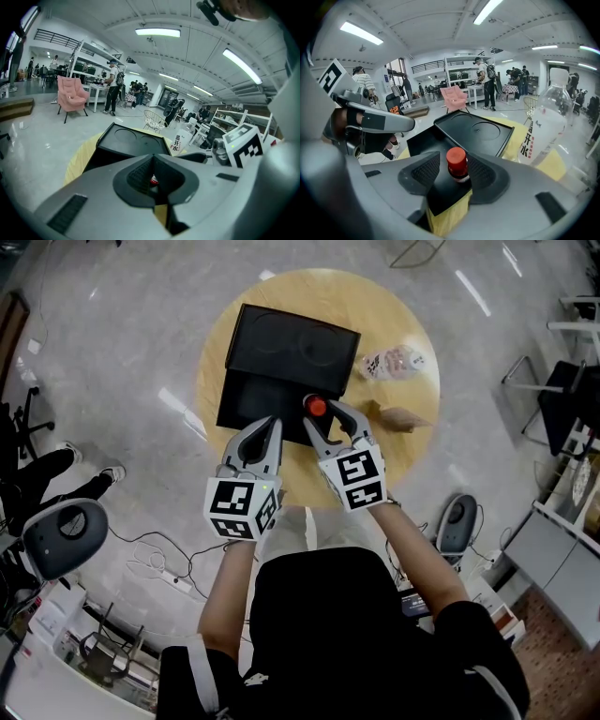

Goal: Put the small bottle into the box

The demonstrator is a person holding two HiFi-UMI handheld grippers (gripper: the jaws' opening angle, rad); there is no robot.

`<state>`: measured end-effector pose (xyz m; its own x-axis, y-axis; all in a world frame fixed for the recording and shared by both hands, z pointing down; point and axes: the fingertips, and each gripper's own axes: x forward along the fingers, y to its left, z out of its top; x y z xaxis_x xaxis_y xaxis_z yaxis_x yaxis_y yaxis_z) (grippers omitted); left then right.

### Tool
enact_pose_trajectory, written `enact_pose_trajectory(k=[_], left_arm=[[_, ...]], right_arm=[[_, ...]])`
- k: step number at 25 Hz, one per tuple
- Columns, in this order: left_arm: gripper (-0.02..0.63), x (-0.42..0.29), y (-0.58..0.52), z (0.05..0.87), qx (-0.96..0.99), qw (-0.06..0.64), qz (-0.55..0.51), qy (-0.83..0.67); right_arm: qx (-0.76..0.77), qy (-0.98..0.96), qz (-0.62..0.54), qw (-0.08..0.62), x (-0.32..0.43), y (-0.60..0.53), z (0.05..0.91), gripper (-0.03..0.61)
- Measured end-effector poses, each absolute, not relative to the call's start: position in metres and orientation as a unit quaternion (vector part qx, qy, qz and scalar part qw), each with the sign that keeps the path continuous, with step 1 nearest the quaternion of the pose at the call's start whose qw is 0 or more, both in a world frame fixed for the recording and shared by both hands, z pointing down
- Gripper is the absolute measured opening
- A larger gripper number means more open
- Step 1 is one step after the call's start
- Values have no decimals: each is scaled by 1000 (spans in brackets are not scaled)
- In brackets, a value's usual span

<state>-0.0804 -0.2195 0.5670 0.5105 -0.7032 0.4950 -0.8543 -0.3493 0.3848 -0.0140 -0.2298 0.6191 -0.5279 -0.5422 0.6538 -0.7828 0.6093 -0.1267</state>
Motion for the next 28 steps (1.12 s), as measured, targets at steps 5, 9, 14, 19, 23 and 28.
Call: enact_pose_trajectory(k=[5,9,14,19,23,28], left_arm=[[11,-84,-214,554,817,298,119,-479],[11,-83,-208,542,821,289,111,-479],[11,-75,-193,526,839,265,116,-461],[11,-84,-182,501,845,236,108,-467],[11,-102,-175,482,839,229,88,-486],[11,-113,-157,457,839,217,61,-495]], right_arm=[[401,-847,198,287,-10,-228,606,161],[410,-848,195,273,-11,-227,590,161],[424,-849,187,255,-10,-221,566,160],[447,-847,176,229,-7,-211,538,105],[464,-844,161,214,-4,-202,518,58],[477,-842,159,195,-4,-186,499,13]])
